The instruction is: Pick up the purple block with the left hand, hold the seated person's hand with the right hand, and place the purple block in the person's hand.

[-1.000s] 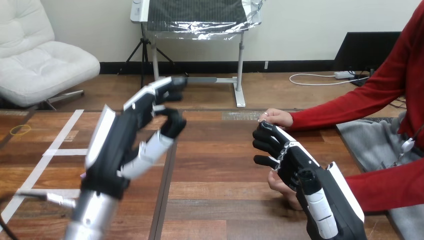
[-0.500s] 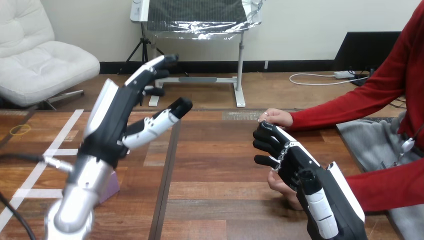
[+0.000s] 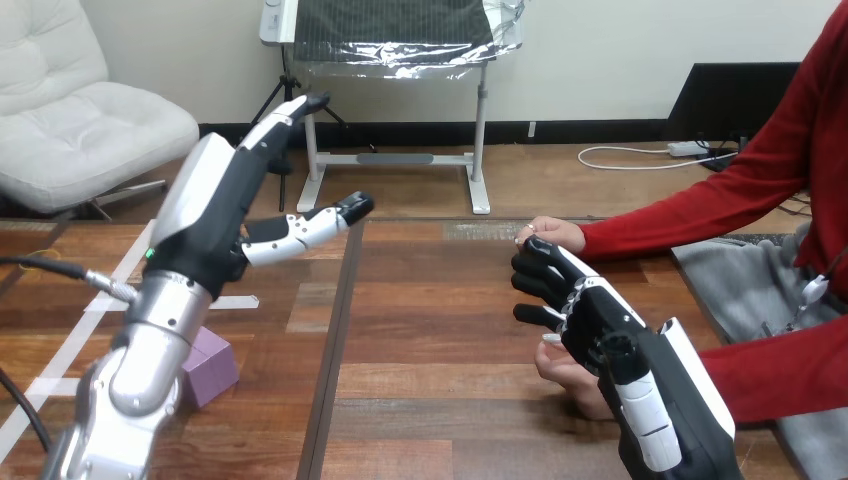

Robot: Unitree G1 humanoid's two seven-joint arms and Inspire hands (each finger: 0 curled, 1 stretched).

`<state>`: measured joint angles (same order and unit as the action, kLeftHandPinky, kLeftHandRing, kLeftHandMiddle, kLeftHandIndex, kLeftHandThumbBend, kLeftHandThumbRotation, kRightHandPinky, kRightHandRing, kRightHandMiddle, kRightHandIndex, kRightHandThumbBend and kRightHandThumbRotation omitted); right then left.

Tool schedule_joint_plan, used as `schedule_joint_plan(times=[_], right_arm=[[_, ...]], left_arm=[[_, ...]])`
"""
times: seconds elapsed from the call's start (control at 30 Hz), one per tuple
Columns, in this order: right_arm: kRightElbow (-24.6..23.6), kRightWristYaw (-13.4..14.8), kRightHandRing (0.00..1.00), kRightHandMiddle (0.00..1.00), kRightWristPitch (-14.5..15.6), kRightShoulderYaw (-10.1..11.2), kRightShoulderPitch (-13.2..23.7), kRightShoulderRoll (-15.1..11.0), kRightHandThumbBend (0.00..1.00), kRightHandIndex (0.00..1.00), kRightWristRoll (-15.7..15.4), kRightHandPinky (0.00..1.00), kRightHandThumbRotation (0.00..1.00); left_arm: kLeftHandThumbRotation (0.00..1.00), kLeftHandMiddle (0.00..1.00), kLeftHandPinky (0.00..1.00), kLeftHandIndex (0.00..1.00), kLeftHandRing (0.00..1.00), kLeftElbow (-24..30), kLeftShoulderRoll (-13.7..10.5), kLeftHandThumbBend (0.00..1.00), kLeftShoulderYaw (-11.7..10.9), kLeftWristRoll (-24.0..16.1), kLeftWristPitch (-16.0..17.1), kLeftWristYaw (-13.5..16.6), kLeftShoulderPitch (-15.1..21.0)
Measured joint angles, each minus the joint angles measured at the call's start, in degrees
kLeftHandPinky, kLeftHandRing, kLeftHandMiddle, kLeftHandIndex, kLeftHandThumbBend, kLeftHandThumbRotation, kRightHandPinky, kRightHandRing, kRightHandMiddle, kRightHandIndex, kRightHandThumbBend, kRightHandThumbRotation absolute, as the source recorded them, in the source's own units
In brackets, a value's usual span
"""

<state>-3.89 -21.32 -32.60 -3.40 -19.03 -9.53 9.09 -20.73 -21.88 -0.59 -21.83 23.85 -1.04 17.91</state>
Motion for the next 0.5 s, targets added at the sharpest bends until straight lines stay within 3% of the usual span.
schedule_joint_plan(times=[0.5], right_arm=[[0.0,-0.5,0.9,0.9,0.0,0.1,0.1,0.0,0.76,0.9,0.0,0.84,1.0]], left_arm=[[0.51,0.89,0.73,0.88,0.85,-15.0,-3.0,0.72,2.8,-6.3,-0.6,3.9,6.5]])
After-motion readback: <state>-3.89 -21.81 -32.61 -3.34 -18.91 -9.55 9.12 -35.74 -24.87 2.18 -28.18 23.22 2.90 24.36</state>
